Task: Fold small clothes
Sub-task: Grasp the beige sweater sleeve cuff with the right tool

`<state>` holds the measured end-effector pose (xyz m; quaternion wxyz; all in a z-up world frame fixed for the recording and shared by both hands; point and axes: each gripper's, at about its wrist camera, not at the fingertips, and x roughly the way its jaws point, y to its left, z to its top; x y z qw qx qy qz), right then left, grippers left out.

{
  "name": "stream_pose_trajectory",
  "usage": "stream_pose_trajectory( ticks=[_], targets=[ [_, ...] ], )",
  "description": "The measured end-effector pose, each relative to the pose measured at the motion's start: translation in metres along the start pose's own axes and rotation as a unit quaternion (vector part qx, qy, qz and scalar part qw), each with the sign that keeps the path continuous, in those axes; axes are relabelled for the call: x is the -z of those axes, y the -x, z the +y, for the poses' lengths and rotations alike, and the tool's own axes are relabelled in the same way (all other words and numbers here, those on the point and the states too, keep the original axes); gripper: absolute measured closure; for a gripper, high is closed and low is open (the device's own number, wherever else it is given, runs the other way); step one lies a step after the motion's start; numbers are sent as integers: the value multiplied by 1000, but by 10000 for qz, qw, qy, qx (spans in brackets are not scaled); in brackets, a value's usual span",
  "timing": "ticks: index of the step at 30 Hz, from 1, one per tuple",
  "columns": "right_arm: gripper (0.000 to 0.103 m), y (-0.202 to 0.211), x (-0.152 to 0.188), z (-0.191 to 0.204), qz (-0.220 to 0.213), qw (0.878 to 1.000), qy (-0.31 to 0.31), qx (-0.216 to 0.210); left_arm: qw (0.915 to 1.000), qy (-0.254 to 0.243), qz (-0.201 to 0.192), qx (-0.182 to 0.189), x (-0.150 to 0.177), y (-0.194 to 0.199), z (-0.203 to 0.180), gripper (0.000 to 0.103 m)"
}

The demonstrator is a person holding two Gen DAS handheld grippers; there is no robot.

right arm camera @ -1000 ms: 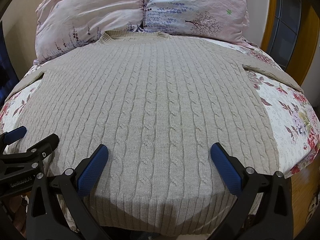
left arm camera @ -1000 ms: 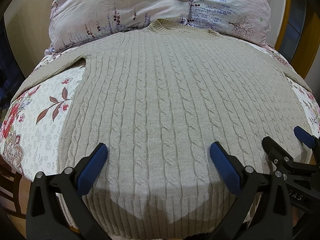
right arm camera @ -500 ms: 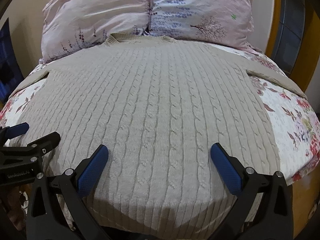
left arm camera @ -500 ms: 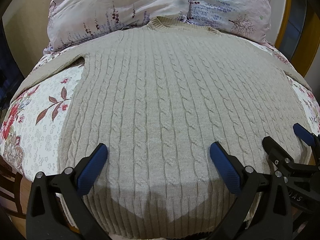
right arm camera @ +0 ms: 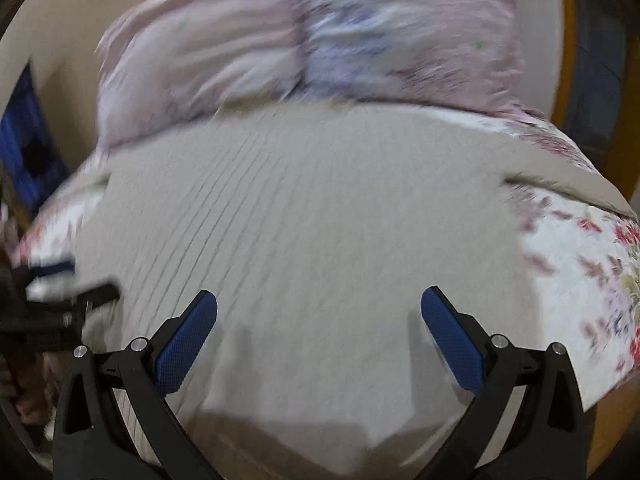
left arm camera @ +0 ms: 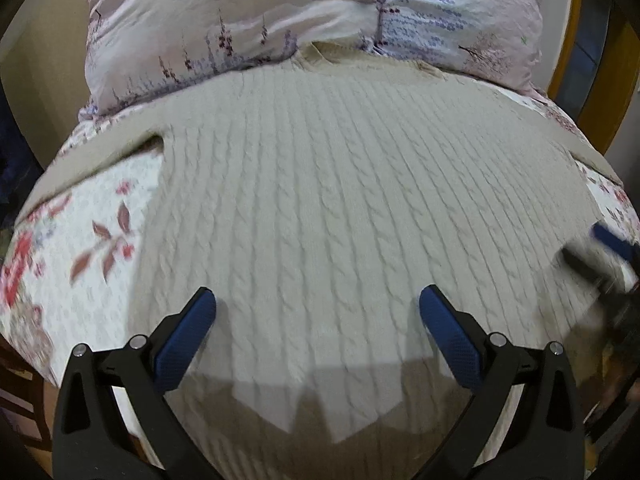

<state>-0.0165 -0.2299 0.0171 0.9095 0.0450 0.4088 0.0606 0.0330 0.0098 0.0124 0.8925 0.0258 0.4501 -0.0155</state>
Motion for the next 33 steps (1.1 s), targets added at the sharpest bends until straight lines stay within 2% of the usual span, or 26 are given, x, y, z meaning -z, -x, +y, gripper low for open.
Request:
stream_pose_trajectory(
  ticks=[5,6,7,9,10,12,13,18,23,28,31,33],
  targets=[
    [1,-2,-56,-104,-261,9900,-1272,543,10000,-61,-58,-17,-34,-5,15,2],
    [6,-4,-62,-120,-235,9868,-1483,613,9999,-79,-78,-8,-43,-7,19,2],
    [11,-9,-72,-152,-174,9779,-1970,676,9999,-93,-89,17,-49,-9,21,2],
    [30,-15,-79,-188,-83,9637,-2574,705,9998,-109,-122,74,-62,-12,26,2],
    [34,-20,-82,-214,-1,9496,-3051,721,9998,-106,-141,113,-70,-14,29,2],
    [42,-26,-82,-238,81,9318,-3557,720,9995,-103,-225,209,-82,-18,35,2],
    [44,-30,-80,-256,133,9177,-3900,748,9992,-91,-281,252,-88,-19,38,2],
    [56,-44,-70,-295,245,8784,-4703,815,9986,-125,-365,365,-108,-31,44,2],
    [64,-47,-68,-309,-9,8626,-4967,962,9985,-92,-278,456,-123,-45,46,2],
    [71,-43,-64,-323,-203,8531,-5055,1275,9980,116,-260,562,-132,-59,51,2],
    [72,-40,-62,-328,-335,8494,-5071,1421,9979,195,-229,575,-135,-65,55,2],
    [80,-40,-62,-329,-365,8530,-4961,1581,9976,231,-218,614,-138,-69,56,2]
  ],
)
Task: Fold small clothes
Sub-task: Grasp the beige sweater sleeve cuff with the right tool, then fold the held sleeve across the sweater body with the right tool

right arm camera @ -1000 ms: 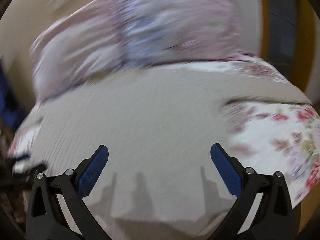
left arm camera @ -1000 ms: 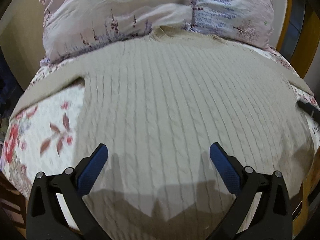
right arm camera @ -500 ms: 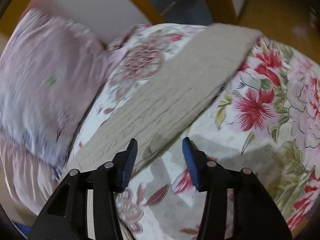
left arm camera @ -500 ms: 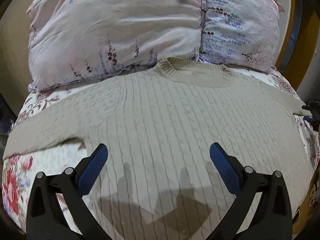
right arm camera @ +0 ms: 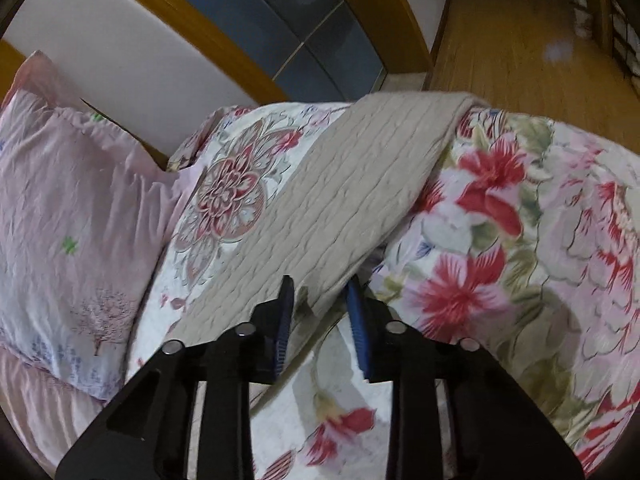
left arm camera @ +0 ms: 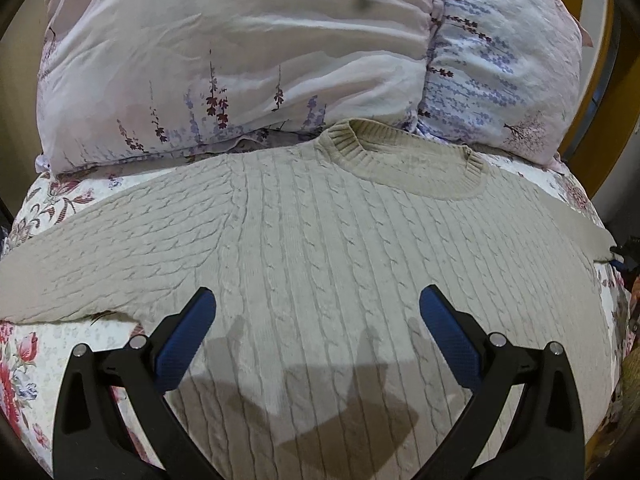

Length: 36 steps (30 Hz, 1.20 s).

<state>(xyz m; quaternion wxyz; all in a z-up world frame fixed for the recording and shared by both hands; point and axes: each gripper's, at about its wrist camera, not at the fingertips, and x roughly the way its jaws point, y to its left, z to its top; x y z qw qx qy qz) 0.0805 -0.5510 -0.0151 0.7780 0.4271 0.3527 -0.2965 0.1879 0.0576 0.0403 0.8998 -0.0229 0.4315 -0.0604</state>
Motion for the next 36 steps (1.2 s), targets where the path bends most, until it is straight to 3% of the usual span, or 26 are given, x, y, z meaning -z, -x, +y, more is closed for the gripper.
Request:
stream_pose_trajectory(
  ticks=[3,10,14,16,17,19,22,25,27,29,32,35,36],
  targets=[
    [90,-2,2,4,-68,9996,233,107,9999,92,-36,133,-4,-4,4,2],
    [94,19,7,39,-586,9914,1170,-14,9991,258,-251,222,-10,-5,10,2],
    [95,46,28,89,-776,9751,1983,-617,9964,579,-146,608,-10,-9,19,2],
    [95,61,46,114,-768,9633,2369,-1001,9937,777,-111,794,-10,-11,24,2],
    [95,69,58,130,-664,9631,2369,-1092,9928,833,-113,858,-9,-11,25,2],
    [95,82,86,160,-463,9457,2794,-1595,9911,873,-168,993,-8,-10,25,2],
    [95,85,152,201,241,9082,3502,-2279,9886,831,-376,1198,-6,-3,22,2],
    [95,66,207,220,985,8822,3949,-2368,9875,727,-580,1270,-4,3,16,2],
    [95,44,244,223,1419,8691,4241,-2111,9871,667,-656,1301,-4,5,13,2],
    [95,29,258,220,1700,8694,4204,-1961,9860,656,-682,1372,-3,7,12,2],
    [90,26,247,213,1923,8819,3785,-2050,9829,742,-663,1548,-3,7,15,2],
    [59,33,226,202,1952,9026,3145,-2197,9807,853,-558,1668,-4,5,18,2],
    [55,32,219,200,1905,9092,2972,-2207,9797,909,-516,1712,-5,3,20,2]
  ],
)
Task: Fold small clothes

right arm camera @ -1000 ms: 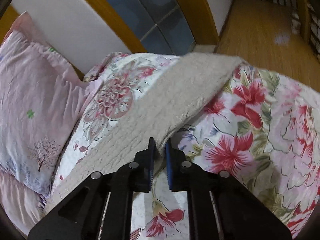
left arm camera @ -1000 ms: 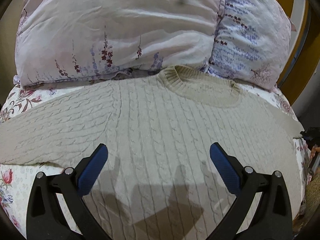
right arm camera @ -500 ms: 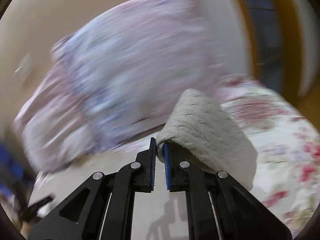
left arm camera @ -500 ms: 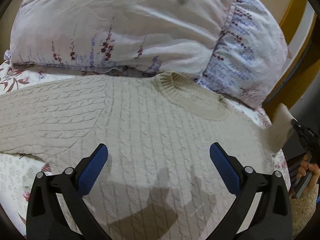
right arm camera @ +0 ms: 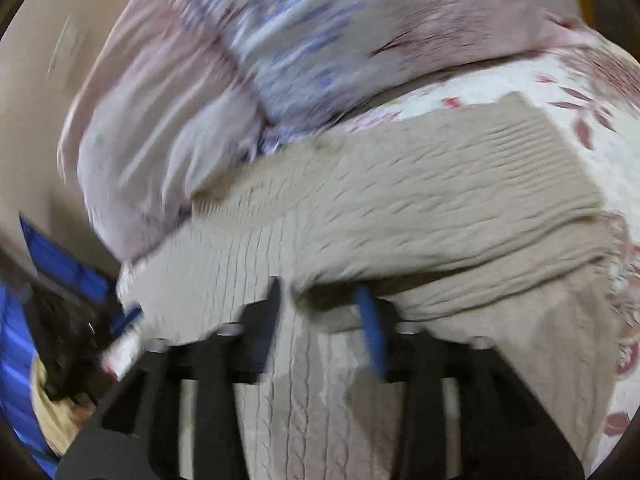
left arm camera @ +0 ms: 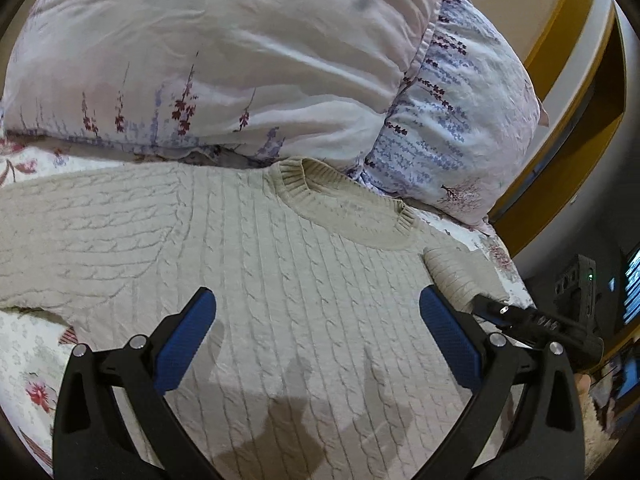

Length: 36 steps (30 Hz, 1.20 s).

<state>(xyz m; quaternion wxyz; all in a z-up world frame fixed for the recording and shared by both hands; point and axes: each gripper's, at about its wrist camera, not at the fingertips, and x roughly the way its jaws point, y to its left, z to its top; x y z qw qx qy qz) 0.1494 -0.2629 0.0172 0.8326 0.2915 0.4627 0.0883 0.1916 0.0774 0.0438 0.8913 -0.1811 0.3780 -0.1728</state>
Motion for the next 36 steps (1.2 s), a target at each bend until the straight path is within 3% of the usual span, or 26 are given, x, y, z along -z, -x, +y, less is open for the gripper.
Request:
stream_pose_trajectory(
  ticks=[4,8,10,11,14,16,19,20,22,24,27,31,36],
  targets=[
    [55,12,-16,-31,-228,9954,-925,-62,9988,342,209,273,-1,-4,7,2],
    [57,14,-26,-53,-528,9859,-1541,390,9971,531,279,458,1,-4,13,2],
    [78,13,-30,-54,-689,9836,-1524,678,9964,601,270,530,1,-2,16,2],
    [90,13,-33,-50,-772,9834,-1346,938,9961,624,259,566,1,-1,17,2],
    [94,14,-42,-18,-1090,9848,-617,1204,9948,740,211,664,0,4,21,2],
    [94,18,-43,8,-1264,9860,-170,1076,9935,825,171,767,0,7,23,2],
    [94,13,-35,67,-1269,9880,739,475,9896,1034,185,983,0,7,26,2],
    [93,4,-30,82,-1054,9890,1013,238,9882,1089,204,1057,1,7,27,2],
    [90,-30,-12,115,-146,9863,1633,-190,9840,1268,288,1217,2,3,28,3],
    [61,-54,8,128,464,9790,1965,-278,9798,1446,400,1323,4,-2,28,6],
    [48,-59,22,122,581,9790,1931,-305,9754,1595,566,1415,7,-9,26,13],
    [48,-41,18,76,718,9923,917,-426,9702,1799,871,1367,10,-26,26,25],
    [48,-12,23,17,640,9968,-228,-411,9636,2192,1001,1158,9,-47,30,43]
  ],
)
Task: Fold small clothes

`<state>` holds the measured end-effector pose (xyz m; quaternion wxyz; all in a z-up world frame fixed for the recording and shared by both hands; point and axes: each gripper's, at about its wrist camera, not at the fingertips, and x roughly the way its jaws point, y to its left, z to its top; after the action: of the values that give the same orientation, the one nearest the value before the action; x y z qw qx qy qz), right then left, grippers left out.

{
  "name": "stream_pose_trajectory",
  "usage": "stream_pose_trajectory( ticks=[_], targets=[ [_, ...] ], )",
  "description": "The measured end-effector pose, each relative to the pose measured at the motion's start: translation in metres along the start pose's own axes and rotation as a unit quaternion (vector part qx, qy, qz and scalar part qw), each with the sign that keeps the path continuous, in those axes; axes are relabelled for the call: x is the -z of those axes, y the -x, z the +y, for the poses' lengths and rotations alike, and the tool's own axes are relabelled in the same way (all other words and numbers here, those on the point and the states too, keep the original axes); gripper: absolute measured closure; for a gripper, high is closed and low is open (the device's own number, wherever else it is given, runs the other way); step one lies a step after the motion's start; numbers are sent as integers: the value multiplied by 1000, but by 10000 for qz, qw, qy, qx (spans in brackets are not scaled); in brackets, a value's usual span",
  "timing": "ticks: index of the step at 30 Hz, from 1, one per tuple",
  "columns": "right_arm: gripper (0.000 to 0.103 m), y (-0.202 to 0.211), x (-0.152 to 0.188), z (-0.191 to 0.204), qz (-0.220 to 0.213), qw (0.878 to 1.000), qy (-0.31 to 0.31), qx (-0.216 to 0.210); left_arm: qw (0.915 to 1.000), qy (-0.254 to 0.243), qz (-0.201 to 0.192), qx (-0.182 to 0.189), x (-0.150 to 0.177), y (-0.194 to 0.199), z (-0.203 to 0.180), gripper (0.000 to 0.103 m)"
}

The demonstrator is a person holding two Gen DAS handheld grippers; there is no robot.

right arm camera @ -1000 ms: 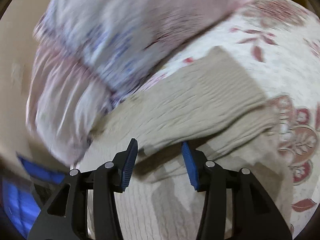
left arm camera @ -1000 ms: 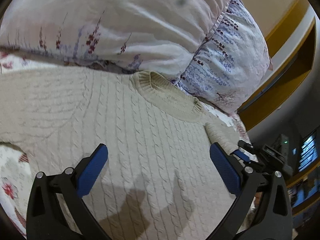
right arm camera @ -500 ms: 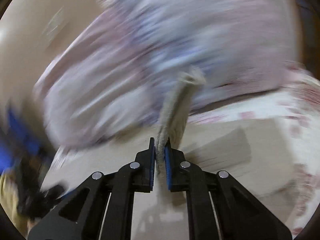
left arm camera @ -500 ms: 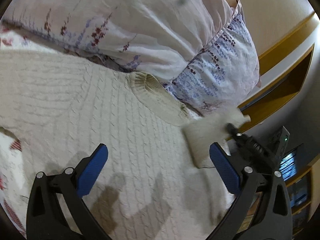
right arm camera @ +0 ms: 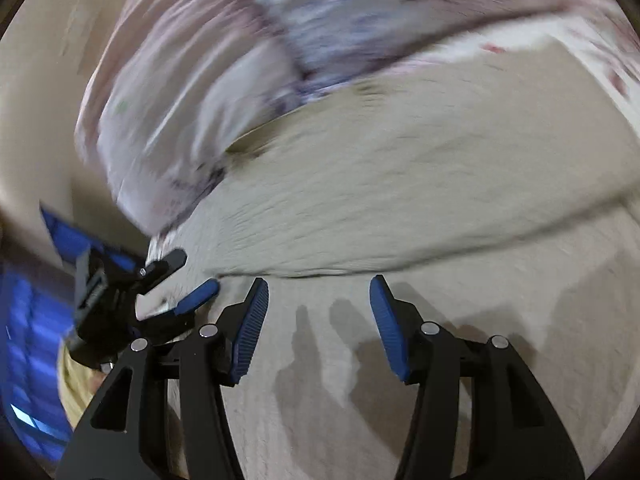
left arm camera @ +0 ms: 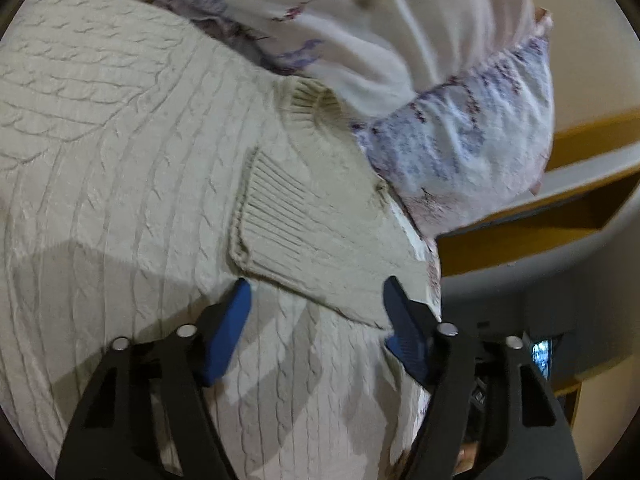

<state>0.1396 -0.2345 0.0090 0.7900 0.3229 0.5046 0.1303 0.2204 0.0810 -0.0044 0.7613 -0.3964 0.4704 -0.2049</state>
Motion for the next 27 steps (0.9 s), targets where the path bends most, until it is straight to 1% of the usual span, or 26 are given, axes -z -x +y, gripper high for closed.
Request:
stream_pose_trajectory(
  ticks=[1,2,3,4,5,6,7,8,12,13,14,15,16,17,18,19,22,24,27],
  targets=[
    [48,9,-1,-13,-160,9995,-254,28,10000,40,-31,-59,-3,-3,1,49],
    [48,13,-3,-21,-288,9988,-392,73,9999,59,-64,-82,-5,-5,1,60],
    [48,21,-4,-31,-465,9972,-569,143,9999,68,-78,-106,-7,-8,1,67],
    [48,27,-6,-39,-632,9950,-745,198,9998,65,-78,-190,-11,-14,0,83],
    [48,35,-9,-52,-874,9906,-1014,264,9996,55,-66,-250,-13,-17,0,95],
    [49,39,-10,-57,-984,9884,-1118,312,9995,4,-67,-308,-16,-20,-1,95],
    [49,46,-12,-66,-1190,9835,-1293,434,9992,-138,-117,-351,-19,-22,-5,95],
    [51,48,-15,-73,-1306,9805,-1379,506,9987,-266,-174,-387,-21,-22,-8,96],
    [61,59,-17,-89,-1652,9696,-1653,720,9955,-673,-527,-406,-30,-4,-24,96],
    [62,60,-18,-92,-1709,9674,-1700,773,9929,-794,-709,-530,-31,4,-26,96],
    [65,59,-20,-96,-1728,9667,-1718,786,9895,-911,-863,-723,-32,9,-26,96],
    [71,57,-22,-97,-1722,9667,-1719,798,9875,-963,-922,-842,-33,11,-24,96],
    [76,59,-21,-99,-1717,9667,-1706,826,9867,-957,-889,-970,-33,11,-19,96],
    [87,56,-22,-99,-1739,9662,-1637,966,9873,-909,-825,-1011,-33,10,-15,96],
    [94,56,-21,-97,-1760,9657,-1577,1078,9881,-857,-730,-1052,-31,7,-11,96],
    [95,56,-19,-96,-1814,9644,-1539,1155,9882,-834,-615,-1129,-28,4,-7,96],
    [95,62,-16,-93,-1986,9591,-1493,1353,9872,-846,-485,-1260,-19,-1,-3,94],
    [96,63,-17,-94,-1975,9579,-1501,1447,9871,-852,-460,-1277,-15,-2,-1,93],
    [94,60,-20,-89,-1776,9609,-1366,1625,9869,-865,-474,-1278,-13,-1,-2,91]
  ],
)
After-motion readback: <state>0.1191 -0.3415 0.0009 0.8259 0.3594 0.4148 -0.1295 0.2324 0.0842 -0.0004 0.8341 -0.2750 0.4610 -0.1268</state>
